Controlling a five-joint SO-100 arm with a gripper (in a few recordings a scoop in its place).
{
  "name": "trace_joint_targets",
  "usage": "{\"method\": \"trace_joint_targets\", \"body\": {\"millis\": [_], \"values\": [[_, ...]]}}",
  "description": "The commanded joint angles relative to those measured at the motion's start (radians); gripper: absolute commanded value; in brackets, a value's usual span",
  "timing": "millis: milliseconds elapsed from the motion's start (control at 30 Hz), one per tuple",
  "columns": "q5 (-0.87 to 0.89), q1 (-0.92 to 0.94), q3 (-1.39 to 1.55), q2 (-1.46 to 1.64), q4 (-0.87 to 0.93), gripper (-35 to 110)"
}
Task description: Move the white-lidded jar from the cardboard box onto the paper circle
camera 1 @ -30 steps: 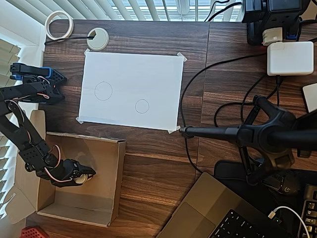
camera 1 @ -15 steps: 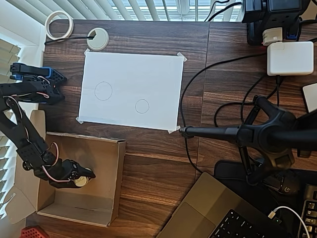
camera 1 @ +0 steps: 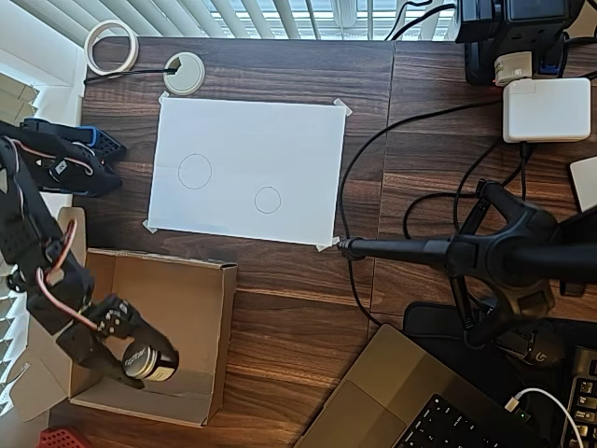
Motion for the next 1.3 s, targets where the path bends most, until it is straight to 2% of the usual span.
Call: {"method": "trace_joint_targets", "body": {"millis": [0,100,267,400,533,600,933,1167,1267], "values": [[-0.003,-0.190,0.051,0.227,-0.040,4],[-0.044,-0.295,0.130,0.268,0.028,4],[-0.072,-0.422,0.124,0.233,0.321,3],[-0.095,-0.456,0.095,0.144,0.523,2],[-0.094,-0.460,0.103,0.052,0.581,2],[-0.095,-0.457,0.115,0.002,0.540,2],[-0.107,-0.440,0.264,-0.215,0.031,2],[-0.087,-0.456,0.405,-0.250,-0.141,2],[-0.086,-0.463,0.434,-0.261,-0.160,2]]}}
